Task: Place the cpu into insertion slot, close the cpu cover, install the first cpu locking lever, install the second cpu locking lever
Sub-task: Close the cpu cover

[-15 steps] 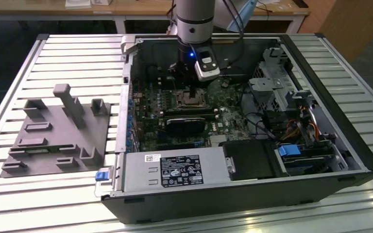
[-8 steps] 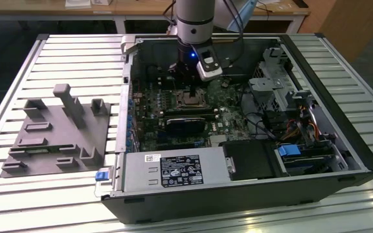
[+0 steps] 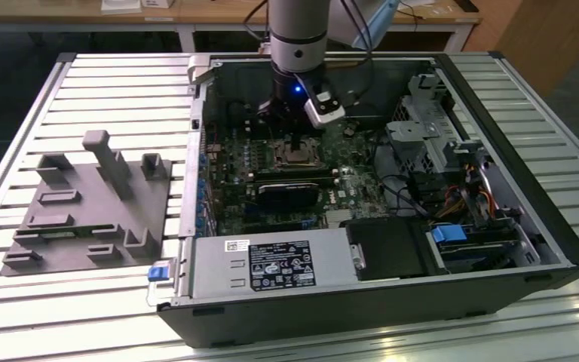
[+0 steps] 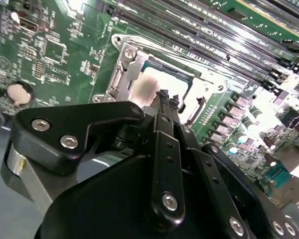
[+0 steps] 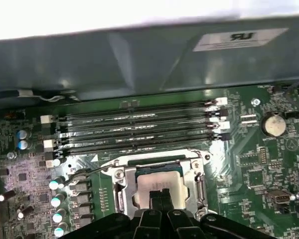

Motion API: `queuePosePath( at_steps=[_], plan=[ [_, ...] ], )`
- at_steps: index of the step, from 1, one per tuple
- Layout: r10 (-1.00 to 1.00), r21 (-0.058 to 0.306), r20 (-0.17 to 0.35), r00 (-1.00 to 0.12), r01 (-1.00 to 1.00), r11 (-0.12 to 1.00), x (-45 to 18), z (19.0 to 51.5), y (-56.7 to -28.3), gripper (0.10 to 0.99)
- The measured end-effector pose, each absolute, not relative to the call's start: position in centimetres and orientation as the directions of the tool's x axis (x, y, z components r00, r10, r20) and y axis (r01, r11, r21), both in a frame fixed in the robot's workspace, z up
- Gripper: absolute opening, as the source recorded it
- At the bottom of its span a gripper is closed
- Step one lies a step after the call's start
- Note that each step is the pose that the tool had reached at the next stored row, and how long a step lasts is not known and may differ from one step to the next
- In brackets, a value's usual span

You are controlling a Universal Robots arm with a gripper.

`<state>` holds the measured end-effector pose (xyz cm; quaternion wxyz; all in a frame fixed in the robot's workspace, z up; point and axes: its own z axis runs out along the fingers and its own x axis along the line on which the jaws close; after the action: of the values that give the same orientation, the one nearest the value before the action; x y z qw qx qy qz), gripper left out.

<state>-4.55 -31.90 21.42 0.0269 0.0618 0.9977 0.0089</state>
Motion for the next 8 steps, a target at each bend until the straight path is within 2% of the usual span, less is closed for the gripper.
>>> queuePosePath(
  at_steps=[8],
  plan=[
    [0.107, 0.021, -0.053, -0.993, 0.106, 0.994, -5.8, 20.9, -31.9, 0.102]
  ],
)
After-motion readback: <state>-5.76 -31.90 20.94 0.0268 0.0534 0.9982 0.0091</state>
